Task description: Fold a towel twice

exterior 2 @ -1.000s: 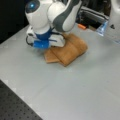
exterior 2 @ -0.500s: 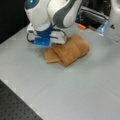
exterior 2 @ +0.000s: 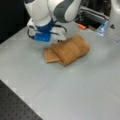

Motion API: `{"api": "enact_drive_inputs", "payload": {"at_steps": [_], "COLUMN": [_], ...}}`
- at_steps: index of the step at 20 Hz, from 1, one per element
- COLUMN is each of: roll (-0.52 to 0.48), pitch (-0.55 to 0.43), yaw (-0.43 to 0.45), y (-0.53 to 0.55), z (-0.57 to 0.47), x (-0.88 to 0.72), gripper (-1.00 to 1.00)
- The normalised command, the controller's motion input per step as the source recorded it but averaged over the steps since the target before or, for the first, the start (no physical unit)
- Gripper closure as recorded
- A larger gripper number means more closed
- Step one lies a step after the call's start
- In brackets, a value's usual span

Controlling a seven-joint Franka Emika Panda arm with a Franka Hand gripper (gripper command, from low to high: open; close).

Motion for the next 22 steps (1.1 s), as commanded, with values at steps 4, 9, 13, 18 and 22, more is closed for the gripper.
{"api": "enact_drive_inputs", "payload": {"at_steps": [4,9,13,18,22], "roll": [-0.165,-0.131,0.027,0.105,-0.043], "pitch": [0.004,-0.032,-0.177,-0.313,-0.232], "yaw": [-0.058,-0.099,-0.179,-0.155,-0.185], "y": [0.20,0.27,0.45,0.57,0.71], "z": [0.20,0.15,0.15,0.11,0.11], "x": [-0.23,-0.21,-0.20,-0.22,-0.18], "gripper": [-1.00,-1.00,-1.00,-1.00,-1.00]}}
